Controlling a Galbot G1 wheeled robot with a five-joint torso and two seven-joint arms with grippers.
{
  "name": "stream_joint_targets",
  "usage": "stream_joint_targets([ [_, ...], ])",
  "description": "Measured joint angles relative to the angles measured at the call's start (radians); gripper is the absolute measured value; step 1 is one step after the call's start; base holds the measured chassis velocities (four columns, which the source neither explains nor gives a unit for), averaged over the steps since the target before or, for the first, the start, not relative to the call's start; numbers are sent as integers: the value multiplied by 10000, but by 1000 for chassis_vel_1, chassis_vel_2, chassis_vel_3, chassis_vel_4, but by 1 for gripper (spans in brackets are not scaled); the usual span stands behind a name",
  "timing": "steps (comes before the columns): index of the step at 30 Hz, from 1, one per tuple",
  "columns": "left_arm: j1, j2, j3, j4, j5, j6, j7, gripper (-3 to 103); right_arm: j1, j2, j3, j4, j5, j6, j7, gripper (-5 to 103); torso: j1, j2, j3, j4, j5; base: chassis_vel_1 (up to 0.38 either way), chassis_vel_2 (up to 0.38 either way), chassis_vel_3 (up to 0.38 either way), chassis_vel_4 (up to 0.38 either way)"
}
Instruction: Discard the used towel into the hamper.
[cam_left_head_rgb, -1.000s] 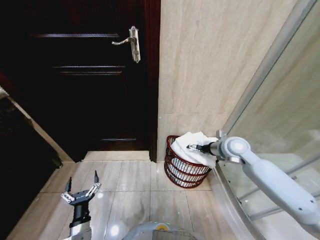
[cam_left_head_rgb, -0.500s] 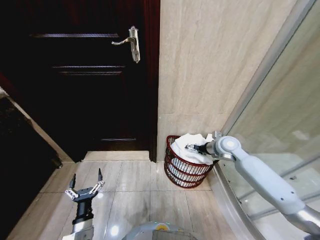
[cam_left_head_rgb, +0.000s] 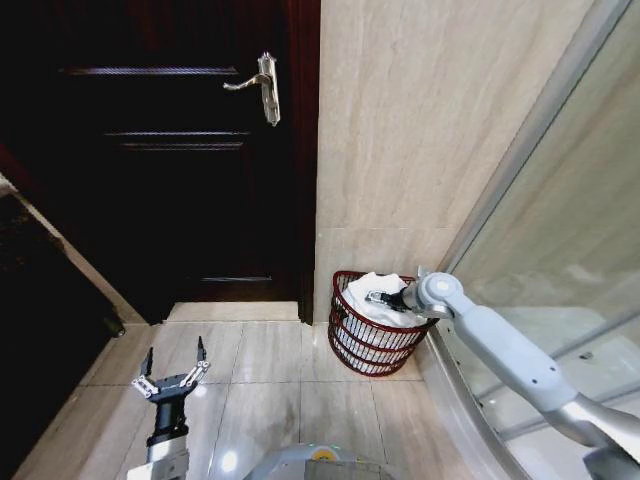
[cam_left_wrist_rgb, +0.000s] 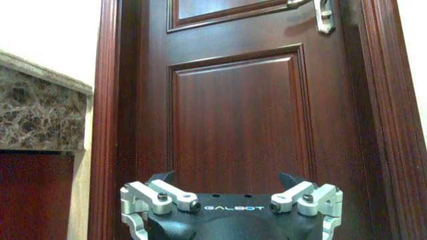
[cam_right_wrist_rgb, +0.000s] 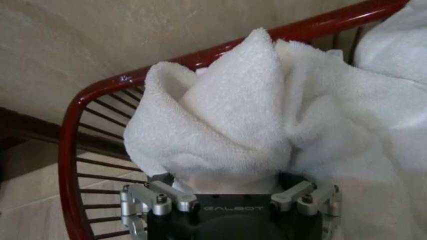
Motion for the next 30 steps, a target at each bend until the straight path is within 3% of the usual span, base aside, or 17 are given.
stream_joint_targets([
  [13,-197,0,-54,183,-105,140,-7,100,786,168,-1354,-761,-90,1,-179,100,0,0,0,0,-1,0,0,0,0],
  [30,-448,0,-151,270,-242,290,25,100,903,909,-1504,-1601,-274,-2,-239,100,0,1,0,1,-1,0,0,0,0],
])
